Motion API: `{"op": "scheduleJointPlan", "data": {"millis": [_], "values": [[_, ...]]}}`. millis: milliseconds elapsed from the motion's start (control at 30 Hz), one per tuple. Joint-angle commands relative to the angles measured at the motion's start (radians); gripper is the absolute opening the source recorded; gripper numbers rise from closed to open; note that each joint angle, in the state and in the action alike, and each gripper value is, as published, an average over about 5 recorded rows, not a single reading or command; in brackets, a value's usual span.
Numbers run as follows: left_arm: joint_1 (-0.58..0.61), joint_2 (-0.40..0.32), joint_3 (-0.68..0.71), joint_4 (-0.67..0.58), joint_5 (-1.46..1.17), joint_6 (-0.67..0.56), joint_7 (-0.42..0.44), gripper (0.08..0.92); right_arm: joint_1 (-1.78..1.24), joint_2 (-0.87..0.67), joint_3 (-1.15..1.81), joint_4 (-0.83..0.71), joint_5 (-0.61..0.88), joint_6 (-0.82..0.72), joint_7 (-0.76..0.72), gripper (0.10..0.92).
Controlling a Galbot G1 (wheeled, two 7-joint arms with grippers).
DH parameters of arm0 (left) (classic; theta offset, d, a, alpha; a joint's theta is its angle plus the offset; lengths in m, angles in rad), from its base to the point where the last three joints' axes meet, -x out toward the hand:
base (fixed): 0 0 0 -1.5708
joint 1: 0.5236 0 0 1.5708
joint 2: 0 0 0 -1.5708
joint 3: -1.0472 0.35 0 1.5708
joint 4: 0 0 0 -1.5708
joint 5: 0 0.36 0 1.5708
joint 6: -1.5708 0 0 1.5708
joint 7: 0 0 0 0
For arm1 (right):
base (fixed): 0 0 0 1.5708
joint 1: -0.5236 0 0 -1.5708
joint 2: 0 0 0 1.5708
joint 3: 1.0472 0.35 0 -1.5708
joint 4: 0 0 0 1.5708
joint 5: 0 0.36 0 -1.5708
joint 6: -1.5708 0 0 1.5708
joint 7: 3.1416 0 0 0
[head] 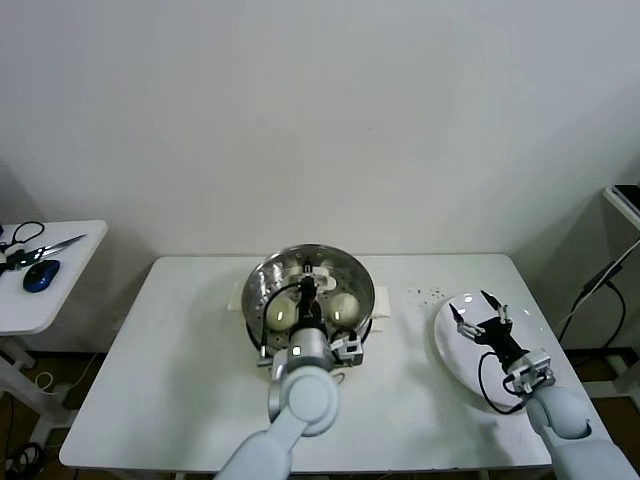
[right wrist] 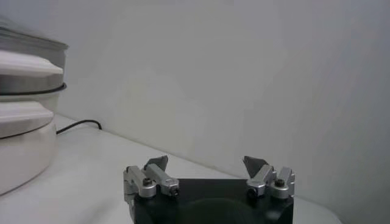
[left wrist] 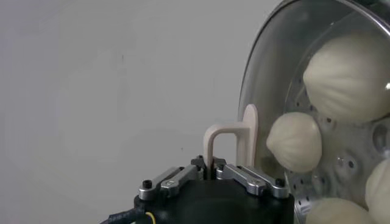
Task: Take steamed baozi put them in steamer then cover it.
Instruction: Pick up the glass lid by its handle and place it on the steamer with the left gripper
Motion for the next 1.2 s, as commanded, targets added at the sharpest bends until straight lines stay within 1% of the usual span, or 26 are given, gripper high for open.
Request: {"op": "scheduleJointPlan", "data": {"millis": [33,767,967,1067,1200], "values": [[-0.003,-0.01,0.001,0.015,-0.013,0.049,-0.021,0.147,0.0,0.003,0.003,0.0,-0.007,0.002,-0.003,0.823],[0.014,-0.008,0.0,0.022,-0.046,0.049,-0.058,0.147,-0.004,0.012,0.012,-0.003,-0.026,0.009,-0.02,0.823],[0.004,0.007,-0.001,0.007,-0.061,0.049,-0.061,0.153,-0.005,0.01,0.016,-0.005,-0.026,0.008,-0.021,0.823],[0.005,0.022,0.001,-0.009,-0.066,0.049,-0.064,0.205,-0.004,0.01,0.016,-0.004,-0.027,0.005,-0.021,0.823],[0.016,0.045,0.004,-0.048,-0.076,0.049,-0.068,0.299,-0.002,0.011,0.015,0.0,-0.03,-0.009,-0.021,0.823]]}}
